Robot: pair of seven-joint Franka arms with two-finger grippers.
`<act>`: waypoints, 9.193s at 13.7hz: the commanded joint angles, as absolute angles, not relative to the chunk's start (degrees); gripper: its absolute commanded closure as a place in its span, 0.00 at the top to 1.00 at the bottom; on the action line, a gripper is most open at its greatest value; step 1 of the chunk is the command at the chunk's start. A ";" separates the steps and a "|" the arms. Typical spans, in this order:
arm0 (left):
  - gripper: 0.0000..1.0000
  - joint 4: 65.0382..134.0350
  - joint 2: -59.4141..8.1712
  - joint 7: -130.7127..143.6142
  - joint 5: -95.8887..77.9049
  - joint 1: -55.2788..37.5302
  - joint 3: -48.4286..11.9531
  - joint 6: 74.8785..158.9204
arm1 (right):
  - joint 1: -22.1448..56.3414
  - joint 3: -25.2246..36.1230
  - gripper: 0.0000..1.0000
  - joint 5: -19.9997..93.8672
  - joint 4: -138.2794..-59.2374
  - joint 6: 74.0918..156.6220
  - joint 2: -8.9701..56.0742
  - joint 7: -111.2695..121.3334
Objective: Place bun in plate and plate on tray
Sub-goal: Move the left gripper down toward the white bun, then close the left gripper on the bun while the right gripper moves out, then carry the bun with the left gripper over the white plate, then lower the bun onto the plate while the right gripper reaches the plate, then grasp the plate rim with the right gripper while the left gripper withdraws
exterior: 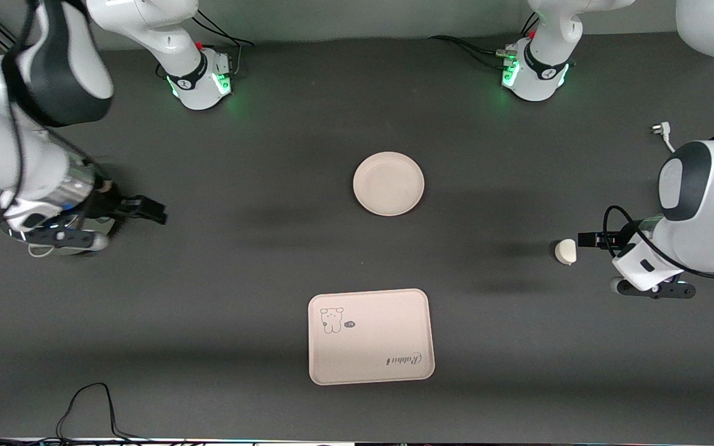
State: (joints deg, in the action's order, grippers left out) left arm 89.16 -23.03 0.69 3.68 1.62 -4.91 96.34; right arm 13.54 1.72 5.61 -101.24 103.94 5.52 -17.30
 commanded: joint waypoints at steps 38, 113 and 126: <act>0.05 99.01 -10.82 -0.88 4.39 4.84 -5.01 95.77 | 23.64 3.60 1.00 26.37 -112.05 111.09 8.35 -9.76; 1.00 94.48 -7.22 22.78 4.57 2.18 -19.34 90.00 | 59.68 2.90 0.24 77.70 -122.34 168.75 29.88 8.96; 1.00 91.41 -5.98 3.16 3.78 8.59 -6.84 88.52 | 59.41 3.25 0.00 77.43 -121.55 168.75 29.53 8.88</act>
State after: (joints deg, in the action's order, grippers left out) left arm 92.68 -6.64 4.47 3.87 17.20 -15.53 90.42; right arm 58.85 2.77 75.88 -122.59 167.86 29.31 7.34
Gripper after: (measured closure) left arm 0.000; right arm 0.960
